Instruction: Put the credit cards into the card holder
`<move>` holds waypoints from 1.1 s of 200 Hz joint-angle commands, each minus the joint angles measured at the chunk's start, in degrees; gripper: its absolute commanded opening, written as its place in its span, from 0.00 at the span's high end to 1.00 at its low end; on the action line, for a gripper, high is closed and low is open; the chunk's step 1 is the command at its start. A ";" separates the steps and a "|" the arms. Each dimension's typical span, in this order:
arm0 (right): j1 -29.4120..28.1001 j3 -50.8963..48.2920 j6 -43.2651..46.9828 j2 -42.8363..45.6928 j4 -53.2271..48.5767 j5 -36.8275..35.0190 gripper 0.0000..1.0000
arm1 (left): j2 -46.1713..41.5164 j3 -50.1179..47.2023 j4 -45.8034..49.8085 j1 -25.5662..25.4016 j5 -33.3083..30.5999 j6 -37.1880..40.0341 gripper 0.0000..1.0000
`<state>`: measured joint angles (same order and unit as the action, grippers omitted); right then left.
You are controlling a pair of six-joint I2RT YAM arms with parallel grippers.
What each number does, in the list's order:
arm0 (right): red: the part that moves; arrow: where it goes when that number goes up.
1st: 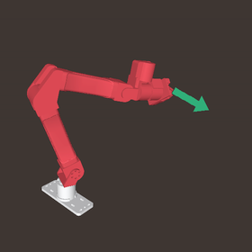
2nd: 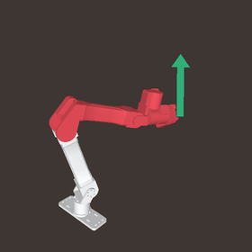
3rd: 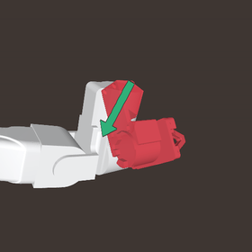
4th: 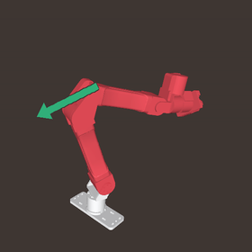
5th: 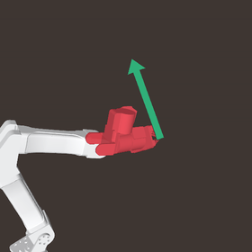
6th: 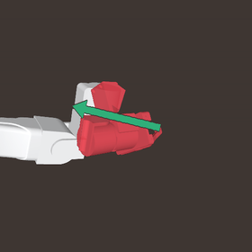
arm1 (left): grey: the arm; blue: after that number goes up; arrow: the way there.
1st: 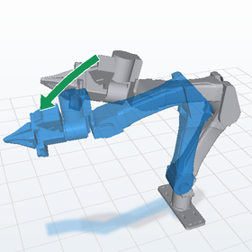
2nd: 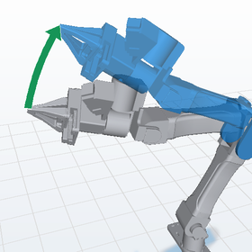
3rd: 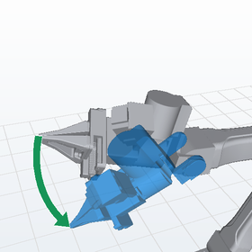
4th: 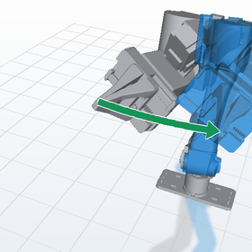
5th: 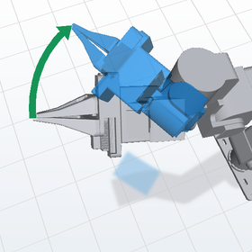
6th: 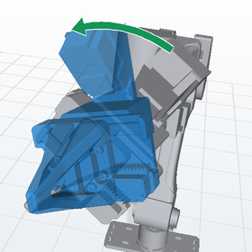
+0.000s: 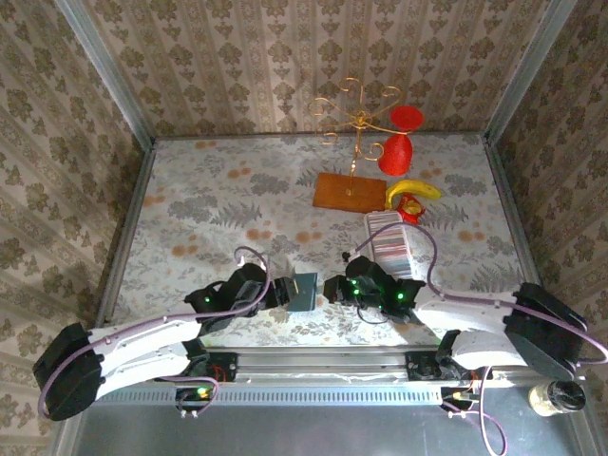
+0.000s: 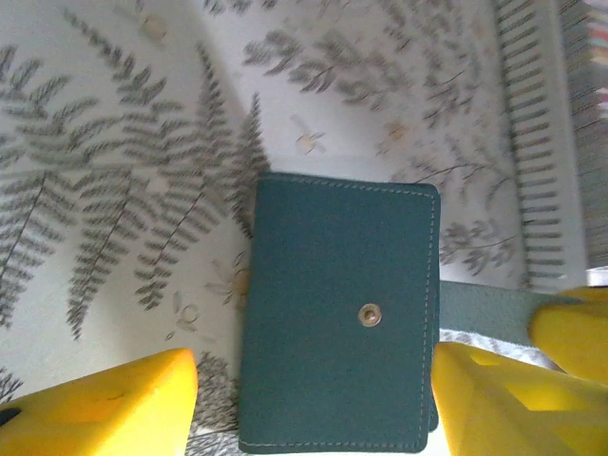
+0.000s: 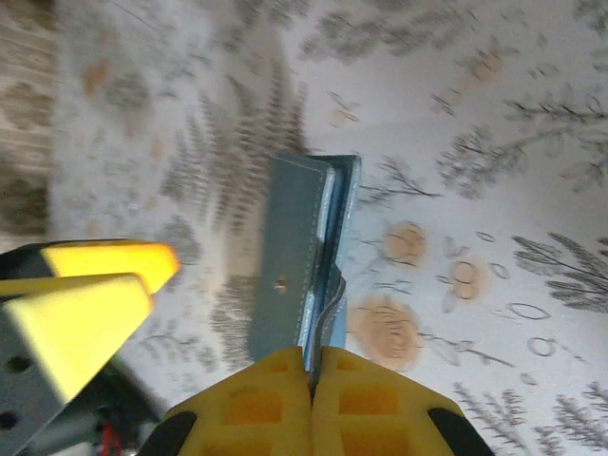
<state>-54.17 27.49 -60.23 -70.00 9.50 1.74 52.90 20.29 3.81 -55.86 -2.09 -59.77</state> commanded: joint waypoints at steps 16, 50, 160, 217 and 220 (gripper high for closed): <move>-0.32 1.23 1.35 3.62 -2.64 -0.86 1.00 | 1.24 2.28 -2.57 0.13 0.95 0.80 0.28; -0.49 2.66 1.34 3.27 -2.23 0.35 1.00 | 5.27 4.67 -5.22 0.13 3.78 1.60 0.25; -0.58 4.11 2.11 3.82 -4.11 -1.09 1.00 | 11.98 7.74 -1.97 0.67 2.35 3.92 0.22; -0.58 3.96 2.85 4.16 -7.34 -2.91 1.00 | 12.19 6.21 -2.00 2.59 2.54 3.08 0.50; -0.51 4.18 2.84 4.17 -8.59 -3.56 1.00 | 12.03 5.86 -2.33 2.84 2.67 2.77 0.52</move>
<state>-54.28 29.98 -58.65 -66.85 5.37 1.67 65.14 26.83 1.28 -54.61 0.69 -56.73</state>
